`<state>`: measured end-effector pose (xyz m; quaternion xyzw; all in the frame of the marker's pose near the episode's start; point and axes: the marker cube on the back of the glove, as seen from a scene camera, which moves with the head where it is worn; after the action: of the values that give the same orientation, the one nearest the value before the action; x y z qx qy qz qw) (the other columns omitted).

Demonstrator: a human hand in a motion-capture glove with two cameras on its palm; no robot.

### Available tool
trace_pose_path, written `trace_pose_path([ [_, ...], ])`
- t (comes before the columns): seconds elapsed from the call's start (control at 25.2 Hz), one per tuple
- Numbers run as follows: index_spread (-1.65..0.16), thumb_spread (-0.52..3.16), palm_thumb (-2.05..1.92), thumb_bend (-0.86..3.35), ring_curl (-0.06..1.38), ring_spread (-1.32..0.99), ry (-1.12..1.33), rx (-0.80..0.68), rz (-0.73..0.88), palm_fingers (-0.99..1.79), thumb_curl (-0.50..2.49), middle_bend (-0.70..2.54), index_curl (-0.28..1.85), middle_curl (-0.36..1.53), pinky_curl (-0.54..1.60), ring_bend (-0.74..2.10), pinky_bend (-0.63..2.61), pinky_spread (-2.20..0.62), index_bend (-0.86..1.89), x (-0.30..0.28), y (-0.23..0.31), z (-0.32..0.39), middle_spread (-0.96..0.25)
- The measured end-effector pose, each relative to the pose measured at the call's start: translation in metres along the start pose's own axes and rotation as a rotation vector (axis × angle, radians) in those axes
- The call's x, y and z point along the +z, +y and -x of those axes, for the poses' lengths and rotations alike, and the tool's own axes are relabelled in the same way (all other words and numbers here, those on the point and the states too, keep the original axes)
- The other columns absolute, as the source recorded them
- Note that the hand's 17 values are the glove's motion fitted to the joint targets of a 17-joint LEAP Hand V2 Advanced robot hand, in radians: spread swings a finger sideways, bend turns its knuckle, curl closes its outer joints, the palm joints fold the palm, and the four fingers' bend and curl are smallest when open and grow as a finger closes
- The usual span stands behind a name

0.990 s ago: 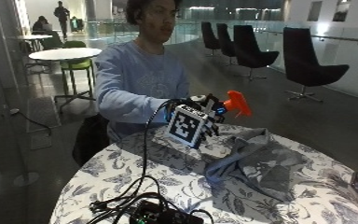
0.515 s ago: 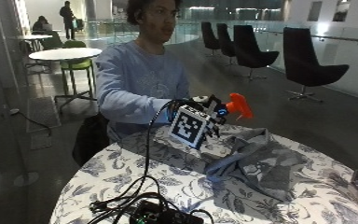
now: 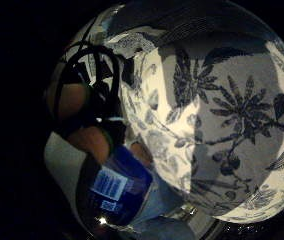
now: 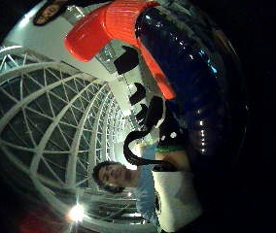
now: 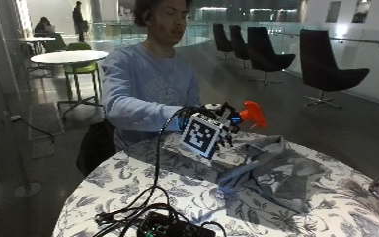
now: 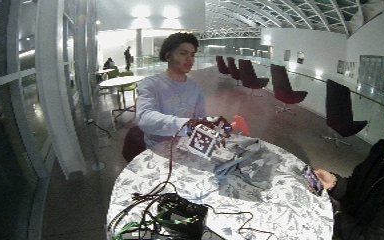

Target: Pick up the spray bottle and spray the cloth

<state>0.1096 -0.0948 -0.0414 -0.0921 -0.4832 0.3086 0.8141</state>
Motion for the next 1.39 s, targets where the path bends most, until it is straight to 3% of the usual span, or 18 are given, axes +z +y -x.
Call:
trace_pose_path([
  [0.28, -0.14, 1.15, 0.72, -0.02, 0.42, 0.04, -0.014, -0.107, -0.057, 1.07, 0.49, 0.26, 0.20, 0.46, 0.37, 0.63, 0.39, 0.25, 0.08, 0.007, 0.001, 0.009, -0.01],
  [0.95, -0.21, 1.07, 0.82, -0.01, 0.40, 0.02, -0.090, -0.719, 0.024, 0.96, 0.52, 0.27, 0.23, 0.47, 0.35, 0.54, 0.27, 0.24, 0.12, 0.121, -0.029, 0.037, -0.04],
  [1.15, -0.24, 1.03, 0.85, -0.01, 0.38, 0.01, 0.086, -0.760, 0.080, 0.93, 0.54, 0.27, 0.24, 0.47, 0.34, 0.51, 0.23, 0.23, 0.13, 0.151, -0.051, 0.011, -0.06],
  [1.39, -0.26, 1.01, 0.86, -0.02, 0.37, 0.00, 0.094, -0.760, 0.125, 0.91, 0.55, 0.26, 0.26, 0.46, 0.33, 0.47, 0.19, 0.22, 0.13, 0.166, -0.058, -0.001, -0.06],
])
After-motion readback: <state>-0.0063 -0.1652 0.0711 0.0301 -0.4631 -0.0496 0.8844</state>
